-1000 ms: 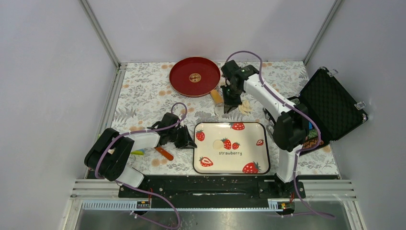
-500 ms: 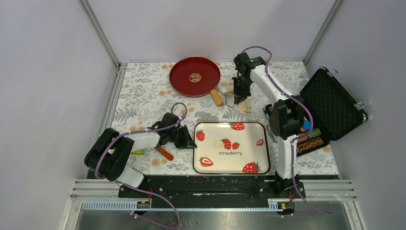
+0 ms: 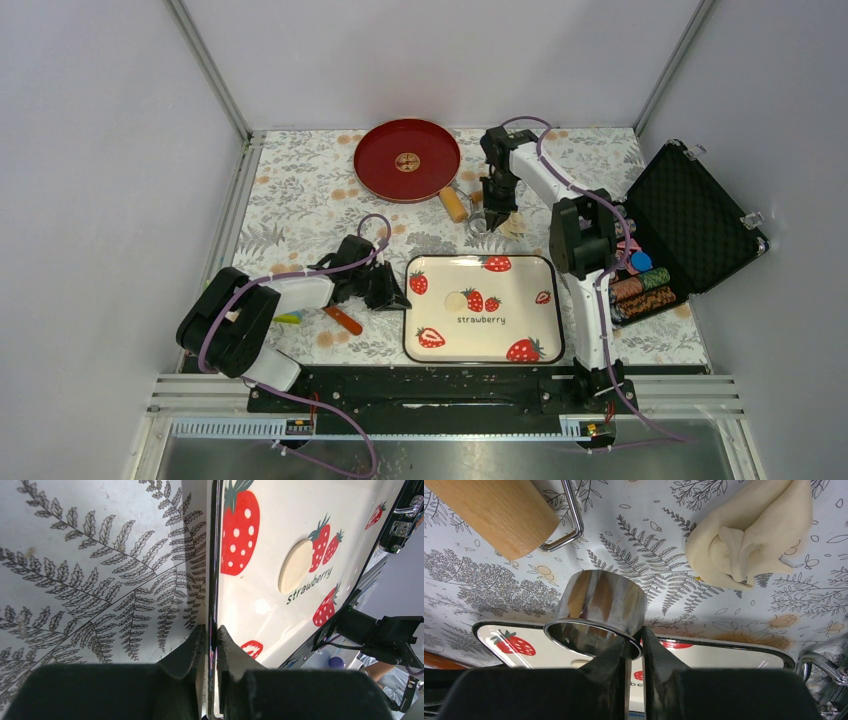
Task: Roll out the dumpling wrappers from the dough
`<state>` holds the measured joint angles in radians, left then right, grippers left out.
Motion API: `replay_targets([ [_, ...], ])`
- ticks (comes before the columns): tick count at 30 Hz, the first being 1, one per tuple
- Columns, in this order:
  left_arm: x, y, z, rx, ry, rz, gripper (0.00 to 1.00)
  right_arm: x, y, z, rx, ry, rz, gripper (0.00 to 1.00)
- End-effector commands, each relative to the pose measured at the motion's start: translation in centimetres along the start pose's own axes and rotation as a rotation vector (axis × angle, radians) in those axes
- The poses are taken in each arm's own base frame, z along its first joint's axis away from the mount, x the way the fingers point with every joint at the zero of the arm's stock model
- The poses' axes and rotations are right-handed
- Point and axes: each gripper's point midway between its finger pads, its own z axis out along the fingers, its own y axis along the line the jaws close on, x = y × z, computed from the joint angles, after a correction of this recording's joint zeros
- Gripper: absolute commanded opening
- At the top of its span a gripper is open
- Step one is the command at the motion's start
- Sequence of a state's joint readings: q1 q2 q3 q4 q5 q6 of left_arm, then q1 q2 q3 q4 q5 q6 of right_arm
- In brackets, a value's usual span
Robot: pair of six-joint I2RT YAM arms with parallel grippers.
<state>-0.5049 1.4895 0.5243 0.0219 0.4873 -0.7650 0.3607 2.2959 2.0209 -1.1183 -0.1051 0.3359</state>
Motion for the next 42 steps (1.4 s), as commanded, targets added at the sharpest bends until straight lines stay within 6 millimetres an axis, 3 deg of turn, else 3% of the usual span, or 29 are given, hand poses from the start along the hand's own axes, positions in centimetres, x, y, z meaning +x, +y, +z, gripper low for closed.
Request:
replay_targets([
  [1, 0.6, 2.2, 0.4, -0.094, 0.0, -0.002, 0.0, 0.0, -0.5, -0.3, 0.02, 0.007, -0.015, 0.06],
  [3, 0.6, 2.2, 0.4, -0.095, 0.001, -0.003, 0.0, 0.1, -0.6, -0.3, 0.022, 0.009, -0.016, 0.08],
  [14, 0.7, 2.3, 0.4, -0.097, 0.003, -0.004, 0.0, -0.1, -0.5, -1.6, 0.007, -0.019, -0.02, 0.43],
  [21, 0.7, 2.2, 0.4, -0.096, -0.001, -0.003, 0.0, 1.5, -0.5, -3.3, -0.029, -0.031, -0.014, 0.51],
  [25, 0.7, 2.2, 0.3, -0.094, -0.002, -0.003, 0.0, 3.6, -0.7, -4.5, -0.07, -0.06, -0.006, 0.55],
  [31, 0.7, 2.2, 0.3, -0.094, 0.0, -0.001, 0.0, 8.5, -0.9, -4.9, -0.153, -0.049, 0.012, 0.58],
  [37, 0.7, 2.1, 0.2, -0.092, -0.003, 0.0, 0.0, 14.0, -2.5, -4.3, -0.183, -0.033, 0.034, 0.63],
  [42, 0.7, 2.1, 0.1, -0.092, -0.004, 0.001, 0.0, 17.0, -4.1, -3.7, -0.161, -0.041, 0.042, 0.68],
])
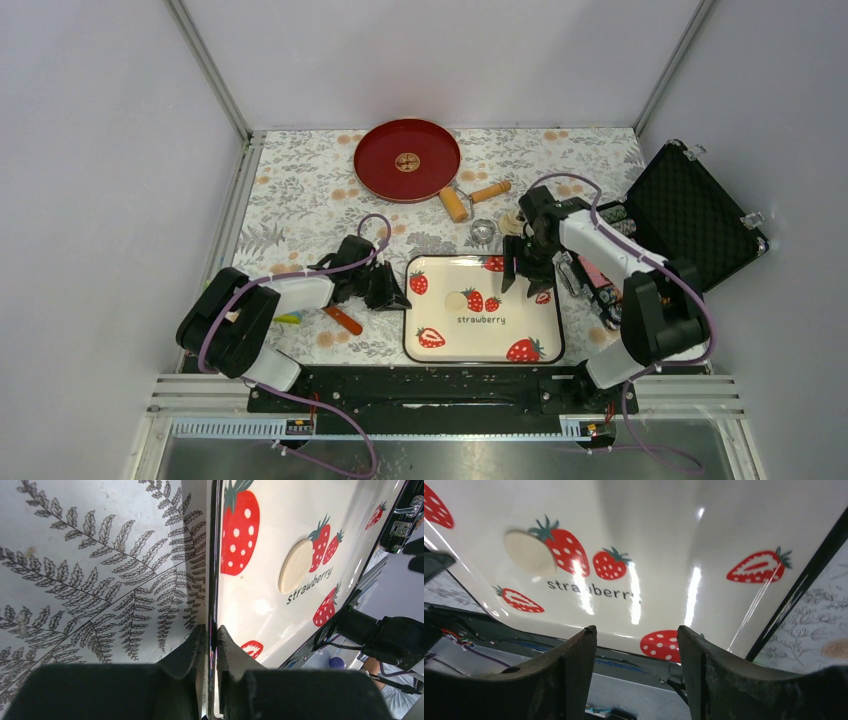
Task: Roll out the dumpling wrappers from the dough
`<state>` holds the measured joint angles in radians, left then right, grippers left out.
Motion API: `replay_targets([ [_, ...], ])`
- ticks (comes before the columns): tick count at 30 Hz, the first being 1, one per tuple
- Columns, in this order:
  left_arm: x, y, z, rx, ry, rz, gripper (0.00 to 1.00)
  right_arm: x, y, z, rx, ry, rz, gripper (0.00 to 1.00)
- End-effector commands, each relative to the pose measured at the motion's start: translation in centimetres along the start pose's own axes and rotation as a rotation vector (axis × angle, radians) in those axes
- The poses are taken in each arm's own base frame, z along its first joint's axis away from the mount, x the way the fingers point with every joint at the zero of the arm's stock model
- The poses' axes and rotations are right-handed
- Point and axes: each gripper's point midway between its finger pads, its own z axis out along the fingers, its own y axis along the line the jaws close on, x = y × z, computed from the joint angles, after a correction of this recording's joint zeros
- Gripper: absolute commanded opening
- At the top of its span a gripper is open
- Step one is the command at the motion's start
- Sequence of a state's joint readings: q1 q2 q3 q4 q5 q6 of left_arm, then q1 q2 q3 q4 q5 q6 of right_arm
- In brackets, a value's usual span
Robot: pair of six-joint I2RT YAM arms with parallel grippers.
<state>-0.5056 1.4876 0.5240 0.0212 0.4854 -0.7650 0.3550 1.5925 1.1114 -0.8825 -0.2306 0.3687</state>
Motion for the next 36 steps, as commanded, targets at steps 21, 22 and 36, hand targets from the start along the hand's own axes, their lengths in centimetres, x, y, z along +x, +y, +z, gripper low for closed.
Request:
replay_targets([
  [21, -4.1, -3.2, -9.4, -0.057, -0.404, 0.008, 0.7, 2.2, -1.4, -2.2, -0.016, -0.155, -0.01, 0.9],
  [22, -3.9, -2.2, -10.3, -0.118, -0.426, -0.023, 0.71, 2.2, -1.4, -2.2, -0.017, -0.158, -0.012, 0.91],
  [36, 0.4, 8.1, -14.2, -0.683, -0.375, -0.289, 0.72, 2.6, -1.8, -2.2, -0.011, -0.168, -0.013, 0.93],
])
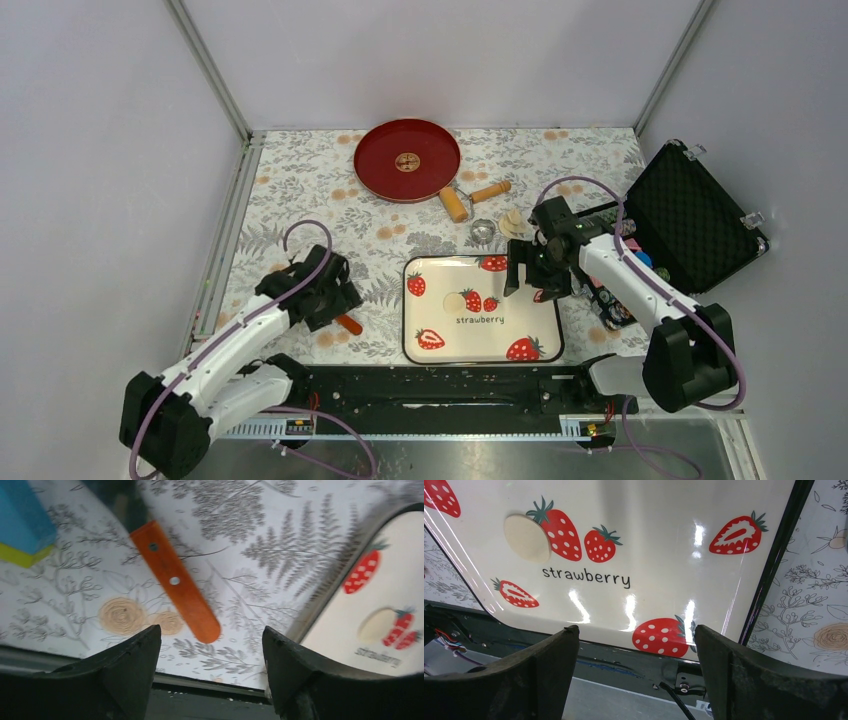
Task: Roll out the dumpling wrappers from the dough
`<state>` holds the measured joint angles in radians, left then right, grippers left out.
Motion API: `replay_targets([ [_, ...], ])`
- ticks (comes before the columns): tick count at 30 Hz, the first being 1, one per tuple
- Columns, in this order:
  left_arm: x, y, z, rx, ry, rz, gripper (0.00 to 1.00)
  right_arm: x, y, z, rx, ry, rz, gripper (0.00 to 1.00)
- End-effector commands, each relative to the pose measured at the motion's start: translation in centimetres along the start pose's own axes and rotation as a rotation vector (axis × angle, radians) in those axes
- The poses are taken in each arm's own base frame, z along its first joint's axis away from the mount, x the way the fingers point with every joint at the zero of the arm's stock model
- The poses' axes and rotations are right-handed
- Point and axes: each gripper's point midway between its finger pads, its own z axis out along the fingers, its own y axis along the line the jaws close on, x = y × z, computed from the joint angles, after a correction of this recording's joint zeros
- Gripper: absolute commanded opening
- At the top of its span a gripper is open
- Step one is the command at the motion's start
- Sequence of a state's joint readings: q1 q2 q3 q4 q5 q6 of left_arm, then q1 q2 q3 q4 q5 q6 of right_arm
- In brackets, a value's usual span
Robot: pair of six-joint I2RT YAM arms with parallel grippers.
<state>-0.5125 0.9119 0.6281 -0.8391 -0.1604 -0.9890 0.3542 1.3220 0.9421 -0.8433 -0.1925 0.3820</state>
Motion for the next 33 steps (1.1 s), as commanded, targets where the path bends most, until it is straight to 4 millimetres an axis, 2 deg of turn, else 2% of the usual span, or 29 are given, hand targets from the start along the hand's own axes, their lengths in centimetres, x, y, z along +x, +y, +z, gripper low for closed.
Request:
replay_targets([
  [1, -0.2, 2.7, 0.7, -0.158, 0.004, -0.022, 0.71, 0.1, -0.5, -0.3, 0.012, -0.028, 0.001, 0.92],
  [5, -0.4, 3.3, 1.8, -0.203, 0.031, -0.005, 0.68, 0.3, -0.7, -0.1, 0.016, -0.022, 0.0, 0.93],
  [12, -0.7, 3.2, 4.4, -0.196, 0.117, -0.002, 0.65, 1.0, -0.9, 0.3, 0.016, 0.004, -0.001, 0.93],
  [16, -1.1, 3.4, 5.4, -0.225, 0.146, 0.017, 0.59, 1.4, -1.0, 0.4, 0.014, 0.009, -0.002, 0.93],
  [20, -1.0, 3.6, 6.1, -0.243, 0.176, 0.053, 0.42, 1.4, -1.0, 0.3, 0.011, 0.007, -0.002, 0.93],
  [24, -1.0, 3.6, 6.4, -0.246, 0.222, 0.146, 0.17, 1.3, -0.8, 0.3, 0.005, 0.007, -0.003, 0.93],
  [25, -1.2, 3.1, 6.4, -0.229, 0.226, 0.174, 0.1, 1.3, -0.7, 0.3, 0.003, 0.009, -0.004, 0.93],
  [27, -1.5, 1.7, 6.2, -0.188, 0.223, 0.242, 0.05, 1.2, -0.6, 0.3, 0.001, 0.011, -0.004, 0.93],
  [33, -1.9, -2.5, 5.2, -0.111, 0.198, 0.483, 0.07, 1.0, -0.4, 0.4, -0.006, 0.023, -0.001, 0.93],
])
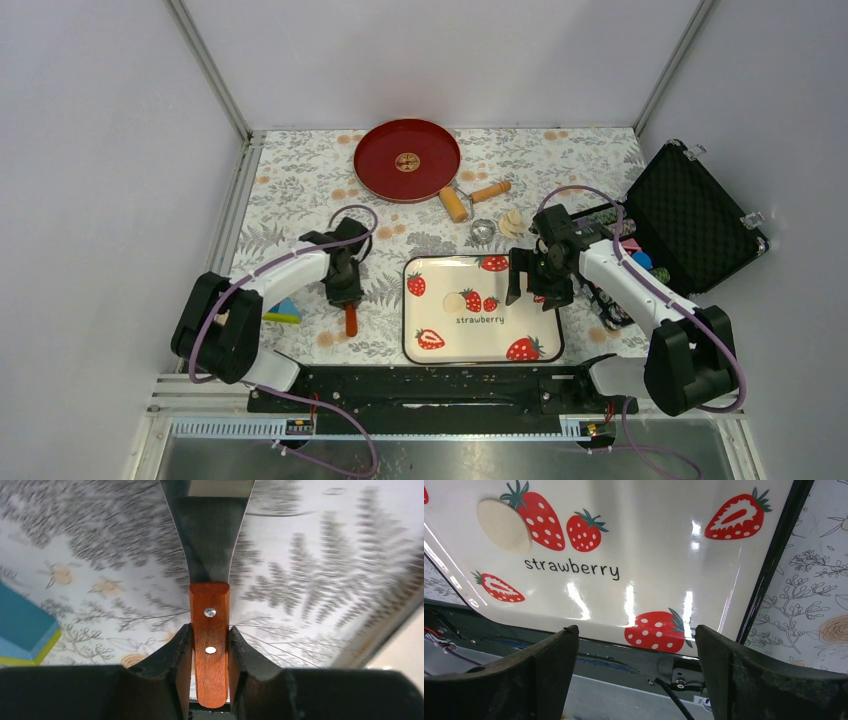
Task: Roll out the dumpling wrappers from the dough
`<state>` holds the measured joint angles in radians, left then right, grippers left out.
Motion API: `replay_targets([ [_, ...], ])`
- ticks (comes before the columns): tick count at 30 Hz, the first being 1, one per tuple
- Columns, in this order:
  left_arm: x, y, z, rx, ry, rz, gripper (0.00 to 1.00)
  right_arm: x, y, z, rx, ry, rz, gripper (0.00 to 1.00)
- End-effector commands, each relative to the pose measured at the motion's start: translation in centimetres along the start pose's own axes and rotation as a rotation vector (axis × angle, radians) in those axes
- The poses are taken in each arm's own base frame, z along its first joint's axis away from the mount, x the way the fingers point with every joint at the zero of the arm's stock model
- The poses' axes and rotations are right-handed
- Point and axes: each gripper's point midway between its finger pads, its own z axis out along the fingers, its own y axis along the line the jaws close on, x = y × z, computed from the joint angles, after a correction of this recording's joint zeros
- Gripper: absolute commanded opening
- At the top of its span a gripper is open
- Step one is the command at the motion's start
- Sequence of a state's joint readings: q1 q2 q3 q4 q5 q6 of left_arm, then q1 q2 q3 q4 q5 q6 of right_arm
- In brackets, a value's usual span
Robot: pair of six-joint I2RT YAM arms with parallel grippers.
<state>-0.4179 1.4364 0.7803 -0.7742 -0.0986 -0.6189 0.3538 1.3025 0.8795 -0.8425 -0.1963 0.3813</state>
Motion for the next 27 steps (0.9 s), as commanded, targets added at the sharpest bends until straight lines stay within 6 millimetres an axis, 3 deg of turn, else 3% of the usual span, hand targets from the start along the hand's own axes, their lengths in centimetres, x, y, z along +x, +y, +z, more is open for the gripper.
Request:
replay_targets([
  [1, -2.2, -3.5, -2.1, 0.075, -0.086, 0.204, 0.08, -0.7, 0.6, -0.4, -0.021, -0.017, -0.01, 0.93],
  [4, -2.2, -4.8, -3.1, 0.117, -0.116, 0.269, 0.17, -0.7, 0.6, -0.5, -0.02, -0.021, -0.009, 0.93],
  [7, -2.0, -5.1, -3.4, 0.147, -0.128, 0.273, 0.44, -0.7, 0.5, -0.5, -0.02, -0.02, -0.011, 0.94],
  [9, -1.7, -5.2, -3.4, 0.167, -0.13, 0.271, 0.53, -0.7, 0.6, -0.6, -0.021, -0.022, -0.011, 0.94],
  [18, -1.1, -5.7, -2.4, 0.18, -0.119, 0.221, 0.5, -1.0, 0.6, -0.7, -0.022, -0.032, -0.011, 0.94],
  [27, -0.7, -4.2, -0.3, 0.068, -0.092, 0.16, 0.49, -1.0, 0.4, -1.0, -0.014, -0.051, -0.014, 0.98],
])
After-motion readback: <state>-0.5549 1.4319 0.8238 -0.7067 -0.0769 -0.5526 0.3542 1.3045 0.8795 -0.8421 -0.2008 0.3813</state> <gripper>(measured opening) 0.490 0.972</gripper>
